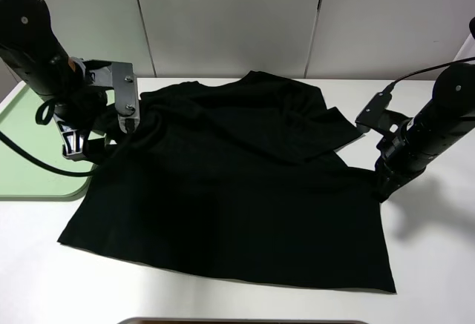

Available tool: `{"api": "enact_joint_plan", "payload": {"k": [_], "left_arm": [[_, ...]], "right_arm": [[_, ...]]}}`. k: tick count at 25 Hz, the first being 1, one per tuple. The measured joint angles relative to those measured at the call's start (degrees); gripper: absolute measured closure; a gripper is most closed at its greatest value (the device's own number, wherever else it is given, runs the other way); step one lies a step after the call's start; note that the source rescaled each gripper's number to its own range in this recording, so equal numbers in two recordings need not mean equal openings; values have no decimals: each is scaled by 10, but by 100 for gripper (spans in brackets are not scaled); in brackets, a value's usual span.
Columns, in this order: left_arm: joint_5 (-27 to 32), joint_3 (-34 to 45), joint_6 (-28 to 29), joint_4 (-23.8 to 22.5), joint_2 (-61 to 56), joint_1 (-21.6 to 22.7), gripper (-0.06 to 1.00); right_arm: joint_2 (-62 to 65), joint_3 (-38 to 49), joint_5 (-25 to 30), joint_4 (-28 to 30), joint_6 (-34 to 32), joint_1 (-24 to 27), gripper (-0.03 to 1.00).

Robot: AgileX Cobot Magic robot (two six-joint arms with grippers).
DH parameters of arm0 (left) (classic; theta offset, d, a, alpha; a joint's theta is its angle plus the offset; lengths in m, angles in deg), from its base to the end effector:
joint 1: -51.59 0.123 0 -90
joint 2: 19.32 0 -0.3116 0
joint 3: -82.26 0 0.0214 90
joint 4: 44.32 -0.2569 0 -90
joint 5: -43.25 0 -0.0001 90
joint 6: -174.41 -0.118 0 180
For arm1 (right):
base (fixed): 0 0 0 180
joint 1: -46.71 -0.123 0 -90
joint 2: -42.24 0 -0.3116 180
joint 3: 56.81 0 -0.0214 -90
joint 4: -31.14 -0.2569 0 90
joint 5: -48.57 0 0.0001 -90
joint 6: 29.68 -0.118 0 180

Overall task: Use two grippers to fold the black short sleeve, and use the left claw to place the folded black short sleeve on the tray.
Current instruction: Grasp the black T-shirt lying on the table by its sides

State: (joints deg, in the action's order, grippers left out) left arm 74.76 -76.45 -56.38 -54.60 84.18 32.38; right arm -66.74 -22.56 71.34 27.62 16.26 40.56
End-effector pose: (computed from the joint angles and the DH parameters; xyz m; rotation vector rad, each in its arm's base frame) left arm 0.3283 -0.1027 0.1897 1.7306 2.1506 0.3245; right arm 0.2988 0.0350 0.1102 -1.2031 2.6392 -0.0792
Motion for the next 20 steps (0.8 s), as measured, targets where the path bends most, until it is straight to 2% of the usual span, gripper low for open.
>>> {"api": "enact_joint_plan", "payload": {"k": [8, 15, 20], "left_arm": [[-40, 0, 10, -2, 38, 3, 3], [-80, -1, 10, -2, 51, 34, 4], [-124, -1, 10, -2, 53, 38, 7]], "right_arm": [[0, 0, 0, -8, 0, 0, 97], [0, 0, 0, -15, 0, 0, 97], [0, 0, -1, -17, 0, 0, 97]]}}
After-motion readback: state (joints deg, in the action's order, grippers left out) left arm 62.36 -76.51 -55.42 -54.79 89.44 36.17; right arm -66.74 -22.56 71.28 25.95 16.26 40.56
